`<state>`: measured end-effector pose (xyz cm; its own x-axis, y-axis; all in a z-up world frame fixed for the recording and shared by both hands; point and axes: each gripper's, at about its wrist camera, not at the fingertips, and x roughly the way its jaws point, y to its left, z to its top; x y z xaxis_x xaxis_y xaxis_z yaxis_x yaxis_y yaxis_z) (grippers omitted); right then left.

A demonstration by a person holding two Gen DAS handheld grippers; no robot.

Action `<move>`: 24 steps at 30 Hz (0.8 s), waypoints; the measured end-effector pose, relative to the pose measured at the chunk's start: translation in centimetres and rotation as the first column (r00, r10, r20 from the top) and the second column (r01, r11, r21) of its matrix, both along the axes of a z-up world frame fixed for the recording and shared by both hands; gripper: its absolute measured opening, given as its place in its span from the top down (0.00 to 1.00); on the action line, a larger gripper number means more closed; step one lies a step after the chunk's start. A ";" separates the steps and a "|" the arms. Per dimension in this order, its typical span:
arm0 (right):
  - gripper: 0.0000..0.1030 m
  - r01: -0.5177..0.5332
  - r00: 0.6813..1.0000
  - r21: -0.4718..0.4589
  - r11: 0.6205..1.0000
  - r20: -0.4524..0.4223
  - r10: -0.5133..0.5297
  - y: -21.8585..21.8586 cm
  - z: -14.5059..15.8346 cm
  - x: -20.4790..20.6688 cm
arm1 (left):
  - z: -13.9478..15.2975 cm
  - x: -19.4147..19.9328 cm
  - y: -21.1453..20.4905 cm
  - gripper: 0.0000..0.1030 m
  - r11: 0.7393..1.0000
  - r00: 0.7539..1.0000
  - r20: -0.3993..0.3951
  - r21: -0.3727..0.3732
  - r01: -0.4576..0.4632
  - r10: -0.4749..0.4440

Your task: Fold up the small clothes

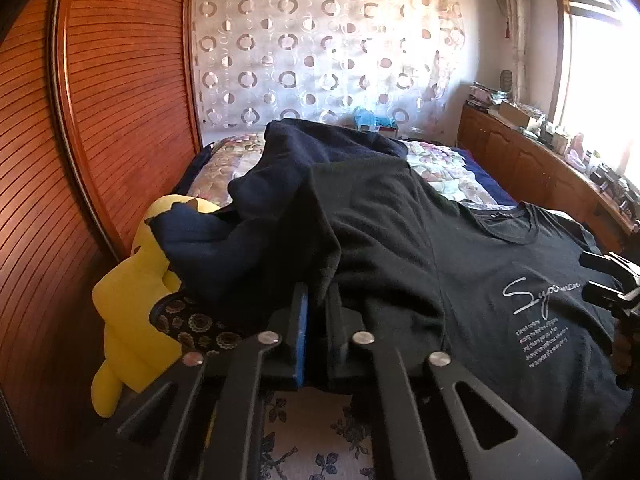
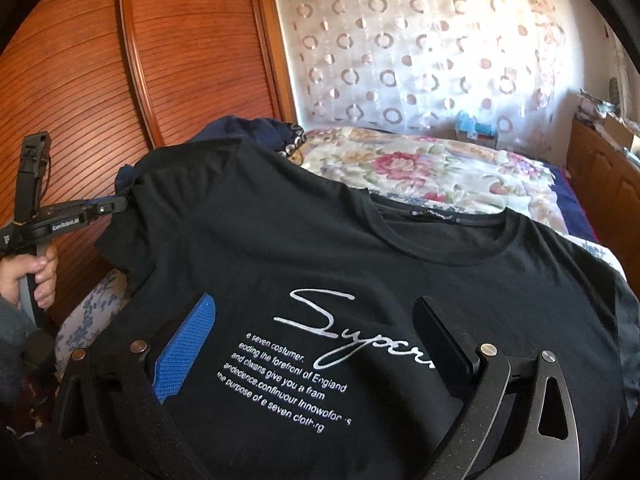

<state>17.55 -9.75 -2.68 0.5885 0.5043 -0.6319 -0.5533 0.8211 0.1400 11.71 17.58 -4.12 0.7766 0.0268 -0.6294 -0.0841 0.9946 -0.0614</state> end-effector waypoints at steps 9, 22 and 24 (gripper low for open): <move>0.03 0.021 1.000 0.026 0.999 -0.016 -0.020 -1.1 -0.3 1.1 | 5.9 -0.5 -3.6 0.99 0.991 0.987 0.091 -0.001 0.134 -0.134; 0.03 0.079 0.997 0.062 0.995 -0.005 -0.079 -3.6 0.8 1.1 | 7.4 1.6 -2.9 0.99 0.994 0.992 0.071 0.049 0.100 -0.104; 0.03 0.082 0.997 0.060 0.995 -0.003 -0.081 -3.7 0.7 1.1 | 7.5 1.4 -3.5 0.99 0.991 0.988 0.071 0.025 0.132 -0.133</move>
